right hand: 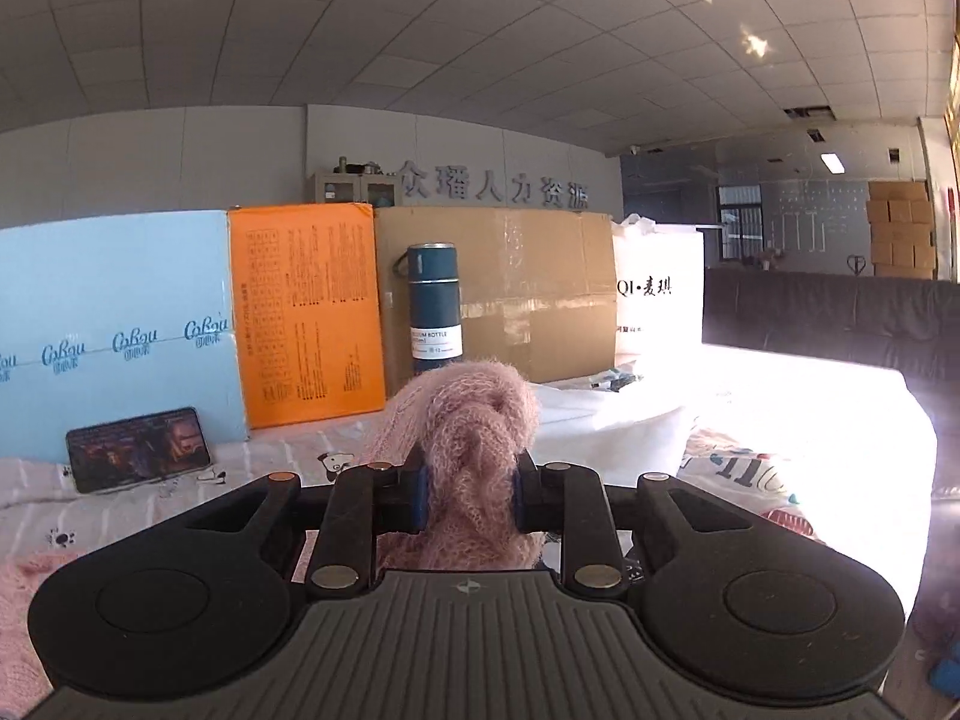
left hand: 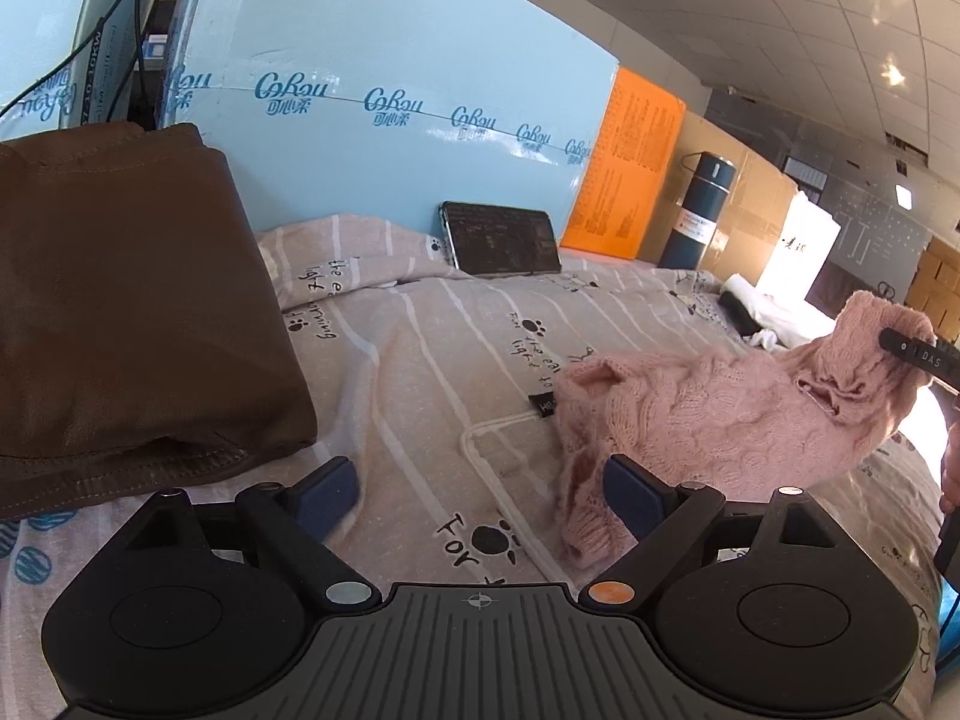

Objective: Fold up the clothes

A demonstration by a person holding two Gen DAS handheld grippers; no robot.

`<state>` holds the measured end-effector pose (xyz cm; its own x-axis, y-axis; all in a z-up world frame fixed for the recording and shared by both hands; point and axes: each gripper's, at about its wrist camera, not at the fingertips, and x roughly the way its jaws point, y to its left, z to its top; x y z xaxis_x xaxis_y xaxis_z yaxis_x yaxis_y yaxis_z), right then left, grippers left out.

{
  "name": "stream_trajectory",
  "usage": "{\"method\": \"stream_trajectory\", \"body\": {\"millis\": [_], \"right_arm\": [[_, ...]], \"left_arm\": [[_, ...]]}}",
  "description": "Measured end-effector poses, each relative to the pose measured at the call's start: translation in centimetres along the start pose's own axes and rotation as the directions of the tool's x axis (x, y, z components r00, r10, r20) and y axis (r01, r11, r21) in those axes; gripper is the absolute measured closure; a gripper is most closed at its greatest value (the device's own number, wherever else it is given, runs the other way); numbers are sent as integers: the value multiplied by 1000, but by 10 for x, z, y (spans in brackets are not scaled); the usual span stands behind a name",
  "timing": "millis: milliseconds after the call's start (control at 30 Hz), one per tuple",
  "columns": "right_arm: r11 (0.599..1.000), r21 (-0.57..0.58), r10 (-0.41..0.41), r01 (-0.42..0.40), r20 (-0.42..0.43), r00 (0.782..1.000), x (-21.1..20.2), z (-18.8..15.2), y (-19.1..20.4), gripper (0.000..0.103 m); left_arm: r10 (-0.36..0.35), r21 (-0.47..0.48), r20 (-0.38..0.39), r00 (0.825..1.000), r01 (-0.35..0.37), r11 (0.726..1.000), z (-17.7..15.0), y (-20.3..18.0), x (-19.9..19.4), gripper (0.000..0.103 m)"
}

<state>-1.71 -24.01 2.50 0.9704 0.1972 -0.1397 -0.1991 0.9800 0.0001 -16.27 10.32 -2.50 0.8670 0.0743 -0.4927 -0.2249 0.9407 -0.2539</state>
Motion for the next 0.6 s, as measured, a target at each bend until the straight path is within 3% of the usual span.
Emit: {"method": "stream_trajectory", "body": {"millis": [167, 267, 333, 433, 500, 600], "right_arm": [[967, -252, 74, -29, 171, 982, -25, -2, 54, 80], [895, -443, 178, -52, 248, 952, -43, -10, 98, 80], [817, -572, 271, -71, 272, 924, -57, -23, 127, 80], [704, -696, 412, -143, 236, 880, -80, -42, 158, 80], [660, -719, 481, -218, 181, 858, -93, -49, 171, 80], [659, -641, 543, -393, 43, 839, -95, -43, 179, 80]], "left_arm": [[-4, -14, 6, 1000, 5, 1000, 0, 2, -1, 11], [-9, -25, 15, 1000, 9, 1000, 1, 4, -3, 11], [-12, -39, 25, 1000, 13, 999, 2, 6, -5, 11], [-14, -76, 54, 998, 18, 997, 4, 11, -10, 11], [-17, -105, 81, 997, 26, 994, 5, 16, -14, 11], [-23, -142, 116, 993, 39, 989, 7, 21, -20, 11]]}}
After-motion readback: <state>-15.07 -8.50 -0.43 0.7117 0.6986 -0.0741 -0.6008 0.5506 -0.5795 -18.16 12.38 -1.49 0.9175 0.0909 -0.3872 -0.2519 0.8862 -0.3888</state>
